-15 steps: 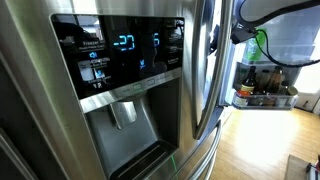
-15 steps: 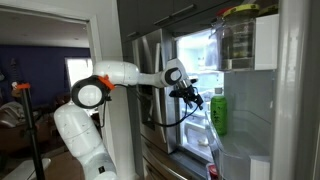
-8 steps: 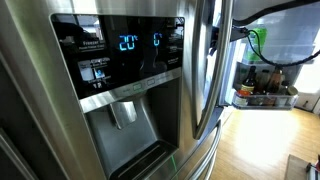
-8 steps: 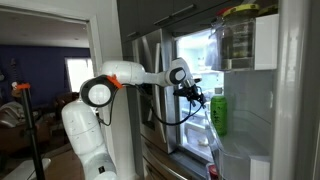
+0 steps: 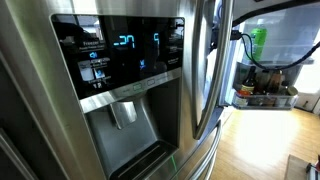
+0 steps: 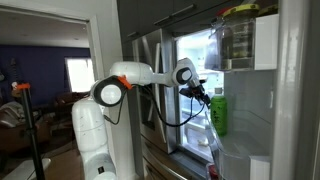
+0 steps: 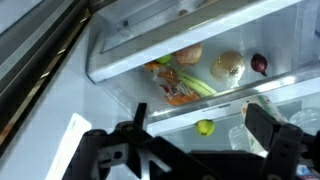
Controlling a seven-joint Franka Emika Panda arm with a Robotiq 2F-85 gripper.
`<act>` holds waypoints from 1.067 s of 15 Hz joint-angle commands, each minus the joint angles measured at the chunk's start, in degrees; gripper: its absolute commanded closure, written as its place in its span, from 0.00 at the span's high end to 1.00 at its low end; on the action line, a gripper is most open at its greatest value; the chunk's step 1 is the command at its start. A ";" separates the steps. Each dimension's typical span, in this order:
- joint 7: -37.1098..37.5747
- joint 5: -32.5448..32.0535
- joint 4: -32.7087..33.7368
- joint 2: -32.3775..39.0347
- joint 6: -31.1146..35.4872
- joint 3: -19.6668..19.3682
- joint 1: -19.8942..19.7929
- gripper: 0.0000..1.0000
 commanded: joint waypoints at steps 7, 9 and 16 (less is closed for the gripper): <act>7.87 -0.58 22.94 22.35 0.76 -4.10 0.22 1.00; 5.70 -0.96 26.11 25.46 2.04 -4.89 0.25 1.00; 4.11 -0.69 28.14 28.36 3.50 -4.45 -0.11 1.00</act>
